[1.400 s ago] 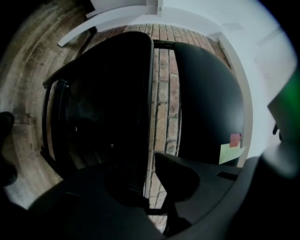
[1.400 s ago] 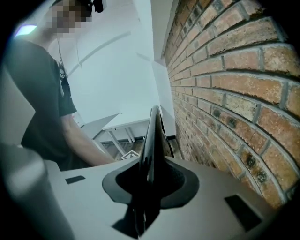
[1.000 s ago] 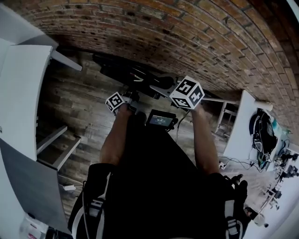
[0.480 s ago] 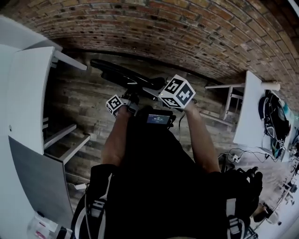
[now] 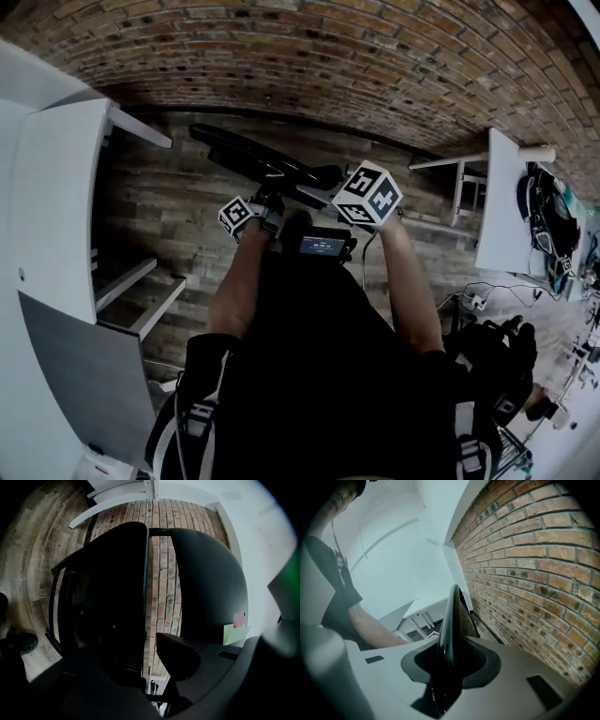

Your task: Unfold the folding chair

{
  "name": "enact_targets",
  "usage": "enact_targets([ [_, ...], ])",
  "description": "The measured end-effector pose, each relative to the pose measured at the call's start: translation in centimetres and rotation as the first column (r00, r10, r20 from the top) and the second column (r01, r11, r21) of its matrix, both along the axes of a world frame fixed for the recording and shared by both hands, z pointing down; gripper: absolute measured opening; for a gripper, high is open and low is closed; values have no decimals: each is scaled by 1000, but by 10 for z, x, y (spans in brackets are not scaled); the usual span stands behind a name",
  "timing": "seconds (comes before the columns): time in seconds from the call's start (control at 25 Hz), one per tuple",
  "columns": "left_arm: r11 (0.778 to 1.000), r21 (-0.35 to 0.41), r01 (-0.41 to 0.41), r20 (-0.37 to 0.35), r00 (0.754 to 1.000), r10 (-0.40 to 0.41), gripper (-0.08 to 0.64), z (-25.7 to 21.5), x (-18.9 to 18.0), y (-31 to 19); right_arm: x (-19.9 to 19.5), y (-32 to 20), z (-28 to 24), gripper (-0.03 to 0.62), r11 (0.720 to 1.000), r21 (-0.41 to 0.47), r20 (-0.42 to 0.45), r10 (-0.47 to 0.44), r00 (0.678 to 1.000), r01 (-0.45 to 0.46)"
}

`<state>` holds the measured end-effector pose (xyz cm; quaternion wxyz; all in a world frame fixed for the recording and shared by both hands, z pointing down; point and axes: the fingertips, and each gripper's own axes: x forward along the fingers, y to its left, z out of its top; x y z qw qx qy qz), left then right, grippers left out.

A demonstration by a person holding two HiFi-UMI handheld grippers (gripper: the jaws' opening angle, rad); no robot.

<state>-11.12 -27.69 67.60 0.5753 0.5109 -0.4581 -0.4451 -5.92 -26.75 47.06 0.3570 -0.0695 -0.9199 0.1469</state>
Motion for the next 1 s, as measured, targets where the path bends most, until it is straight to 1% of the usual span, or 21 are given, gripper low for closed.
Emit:
enact_targets([
  [0.08, 999, 1, -37, 1, 999, 37, 83, -1, -4, 7, -3, 8, 0, 109, 999, -16, 2, 45, 999, -45],
  [0.16, 998, 5, -69, -5, 998, 69, 83, 0, -4, 13, -4, 16, 0, 109, 997, -13, -4, 77, 997, -77],
  [0.28, 995, 10, -96, -25, 995, 96, 83, 1, -4, 26, -5, 32, 0, 109, 994, -1, -9, 109, 994, -109],
  [0.52, 986, 27, -162, -19, 987, 162, 83, -2, -9, 44, -11, 55, -1, 109, 979, -1, -7, 203, 979, -203],
  [0.76, 979, 25, -203, -18, 979, 203, 83, 1, 1, 60, -2, 76, 1, 110, 968, 0, -11, 250, 968, -250],
  [0.88, 972, 24, -235, -1, 972, 235, 84, 0, 8, 65, 6, 81, 1, 110, 956, -11, -6, 292, 956, -292],
  [1.0, 972, 19, -233, 3, 972, 233, 89, -2, 13, 68, 13, 83, 0, 110, 939, -28, -5, 343, 939, -343],
])
